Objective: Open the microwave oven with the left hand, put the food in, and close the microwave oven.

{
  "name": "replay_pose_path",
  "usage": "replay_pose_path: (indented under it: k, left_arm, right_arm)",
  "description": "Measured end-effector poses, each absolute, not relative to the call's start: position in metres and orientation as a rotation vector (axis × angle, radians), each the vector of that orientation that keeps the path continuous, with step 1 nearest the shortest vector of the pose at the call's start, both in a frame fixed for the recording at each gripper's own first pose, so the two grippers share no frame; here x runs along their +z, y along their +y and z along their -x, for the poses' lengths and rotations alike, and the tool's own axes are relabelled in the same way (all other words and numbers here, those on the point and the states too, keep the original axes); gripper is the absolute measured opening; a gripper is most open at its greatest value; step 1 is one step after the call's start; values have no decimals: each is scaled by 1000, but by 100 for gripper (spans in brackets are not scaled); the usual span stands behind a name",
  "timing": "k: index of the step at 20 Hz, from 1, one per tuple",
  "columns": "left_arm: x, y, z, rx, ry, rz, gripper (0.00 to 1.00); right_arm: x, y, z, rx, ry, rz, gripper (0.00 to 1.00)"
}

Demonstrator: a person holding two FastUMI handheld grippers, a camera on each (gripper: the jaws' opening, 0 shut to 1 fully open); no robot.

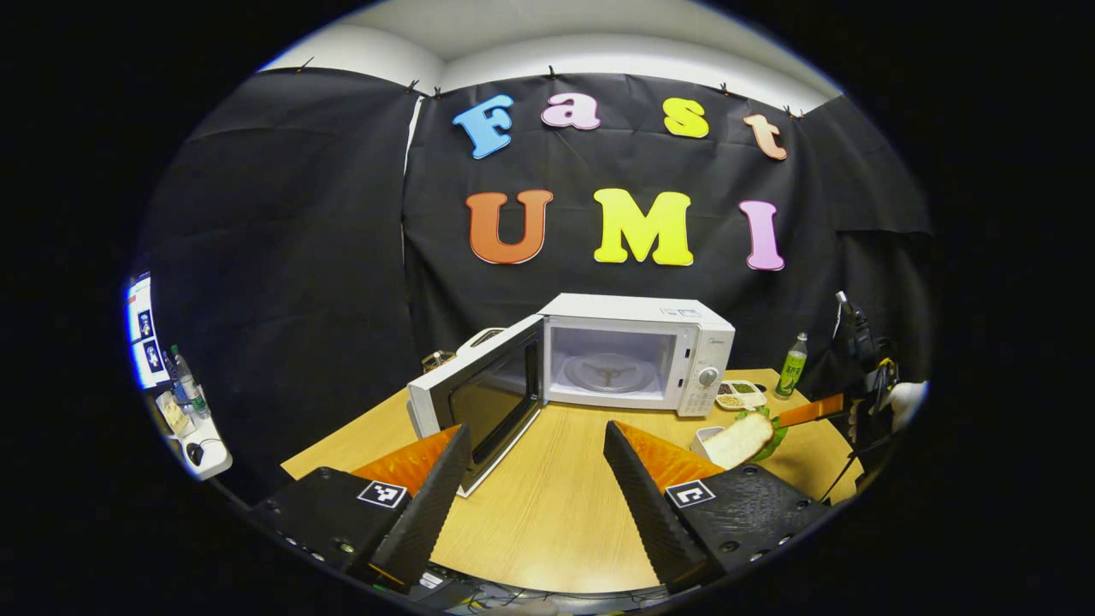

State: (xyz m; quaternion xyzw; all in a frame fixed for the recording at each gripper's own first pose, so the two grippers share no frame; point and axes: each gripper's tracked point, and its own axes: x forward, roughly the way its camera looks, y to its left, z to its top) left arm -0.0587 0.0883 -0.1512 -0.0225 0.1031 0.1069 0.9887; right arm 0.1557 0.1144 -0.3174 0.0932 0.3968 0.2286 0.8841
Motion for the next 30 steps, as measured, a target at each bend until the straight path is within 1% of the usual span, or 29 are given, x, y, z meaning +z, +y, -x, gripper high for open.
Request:
replay_pose_path:
  k: [1,2,3,4,5,6,8,9,10,11,12,13,14,15,16,17,18,19,20,21,24,27,28,30]
  left_arm:
    - [-151,81,59,226,216,45,94]
    - [-149,75,61,238,222,41,94]
    - [-148,69,62,250,227,50,94]
    - [-148,63,64,252,237,61,94]
    - [-149,59,65,265,248,61,94]
    - [-151,56,67,278,259,53,94]
    - [-148,55,69,300,265,43,94]
    - [-148,55,69,309,263,49,94]
    - [-148,55,69,316,264,62,94]
    - [-150,55,68,326,265,74,94]
    - [-150,56,67,332,260,85,94]
    - [-150,57,65,332,256,90,94]
    - [-149,59,62,331,249,91,94]
    - [-151,61,59,324,248,94,94]
    - [-152,64,55,318,243,94,94]
    - [-151,68,51,309,241,94,94]
    - [-151,71,48,297,240,91,94]
    - [-150,74,44,283,237,83,94]
    - [-149,78,41,265,238,73,94]
    - [-150,83,38,245,240,62,94]
    - [-150,98,28,185,254,61,94]
    - [-145,116,22,140,264,65,95]
    - [-143,122,21,129,268,58,95]
    - [-137,137,17,122,271,22,95]
  right_arm:
    - [-326,118,-163,493,860,-219,77]
    - [-333,119,-170,504,893,-241,86]
    - [-339,121,-176,511,923,-263,72]
    - [-345,124,-180,522,950,-296,72]
    - [-347,129,-181,543,981,-344,81]
    - [-348,132,-182,548,1014,-403,69]
    - [-349,139,-184,559,1063,-513,55]
    - [-351,139,-183,558,1078,-538,43]
    - [-352,140,-184,565,1085,-548,36]
    - [-351,141,-184,579,1093,-556,34]
    - [-350,141,-186,584,1097,-567,41]
    - [-349,141,-183,591,1097,-562,29]
    - [-348,142,-184,596,1091,-555,29]
    - [-342,141,-184,600,1078,-546,34]
    - [-337,142,-185,603,1058,-534,25]
    - [-329,144,-186,609,1034,-520,31]
    - [-322,145,-187,610,1012,-507,22]
    - [-312,146,-189,603,986,-503,30]
    - [-301,149,-191,594,960,-513,22]
    - [-288,154,-191,586,934,-526,30]
    - [-255,172,-195,571,848,-541,29]
    - [-227,204,-203,543,757,-622,29]
    - [-220,215,-210,537,716,-642,29]
    - [-215,235,-230,485,637,-698,29]
